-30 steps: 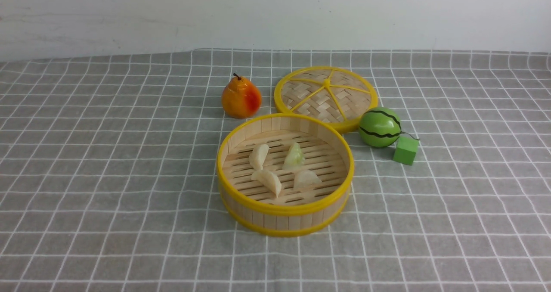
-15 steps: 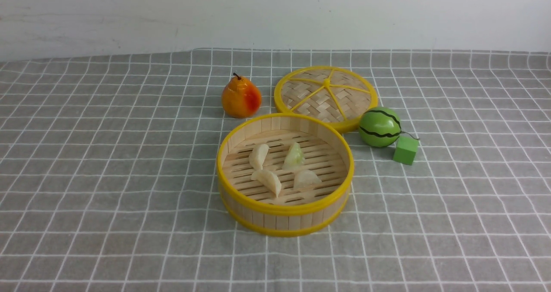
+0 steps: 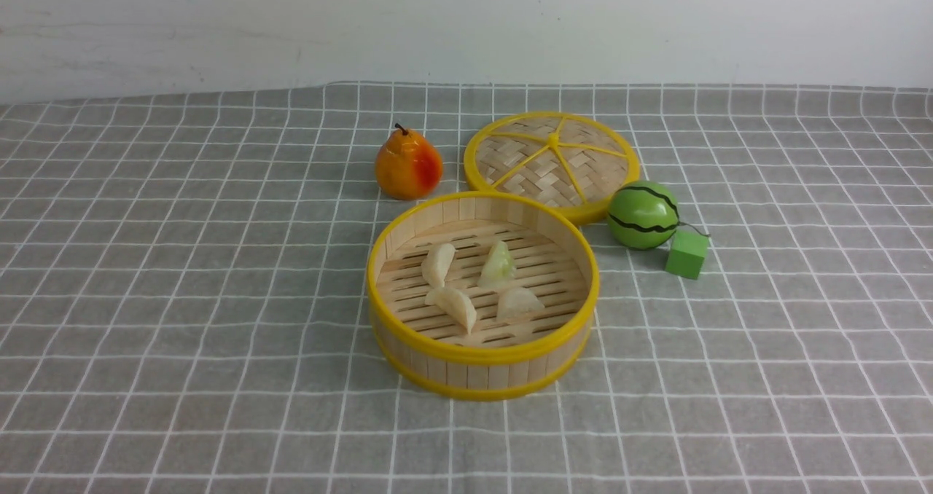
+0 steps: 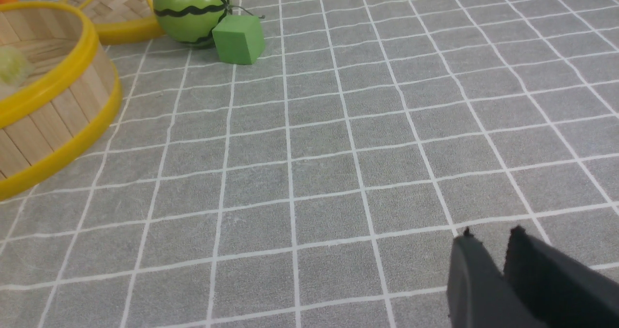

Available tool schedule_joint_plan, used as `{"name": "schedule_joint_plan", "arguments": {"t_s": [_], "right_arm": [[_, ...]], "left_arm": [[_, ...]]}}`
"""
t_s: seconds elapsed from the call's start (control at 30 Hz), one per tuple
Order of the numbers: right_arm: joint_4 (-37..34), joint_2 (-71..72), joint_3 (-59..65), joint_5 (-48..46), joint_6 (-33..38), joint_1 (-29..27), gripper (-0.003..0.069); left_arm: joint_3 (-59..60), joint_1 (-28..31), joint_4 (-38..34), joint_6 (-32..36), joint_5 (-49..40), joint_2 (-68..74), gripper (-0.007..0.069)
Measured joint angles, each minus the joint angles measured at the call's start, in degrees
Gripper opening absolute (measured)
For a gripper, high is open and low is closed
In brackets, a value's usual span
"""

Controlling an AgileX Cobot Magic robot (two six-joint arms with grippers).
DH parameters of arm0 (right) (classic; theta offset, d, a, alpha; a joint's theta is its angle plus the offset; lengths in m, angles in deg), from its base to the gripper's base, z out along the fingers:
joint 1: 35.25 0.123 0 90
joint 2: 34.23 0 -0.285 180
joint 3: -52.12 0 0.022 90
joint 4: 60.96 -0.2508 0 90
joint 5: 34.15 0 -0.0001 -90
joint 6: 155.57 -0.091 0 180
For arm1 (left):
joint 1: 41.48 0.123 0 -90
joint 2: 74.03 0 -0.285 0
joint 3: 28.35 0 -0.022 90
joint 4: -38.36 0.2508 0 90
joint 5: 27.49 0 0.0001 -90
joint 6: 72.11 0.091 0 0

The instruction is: Put the dumplings into the steamer on the table with the grey tablecloth.

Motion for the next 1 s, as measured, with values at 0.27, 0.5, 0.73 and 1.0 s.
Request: {"name": "schedule_joint_plan", "arguments": {"t_s": [0.27, 0.5, 0.73, 1.0], "right_arm": [[-0.02, 0.00, 0.00, 0.00, 0.00, 0.00, 0.0118], [-0.02, 0.00, 0.00, 0.00, 0.00, 0.00, 0.0129], [-0.02, 0.00, 0.00, 0.00, 0.00, 0.00, 0.0136], [-0.02, 0.00, 0.00, -0.04, 0.00, 0.00, 0.0140]], "left_arm": [[0.00, 0.00, 0.00, 0.00, -0.01, 0.00, -0.0014], [0.00, 0.00, 0.00, 0.00, -0.07, 0.00, -0.0014], [0.00, 0.00, 0.00, 0.00, -0.07, 0.00, -0.0013], [0.00, 0.00, 0.00, 0.00, -0.17, 0.00, -0.0009]]}}
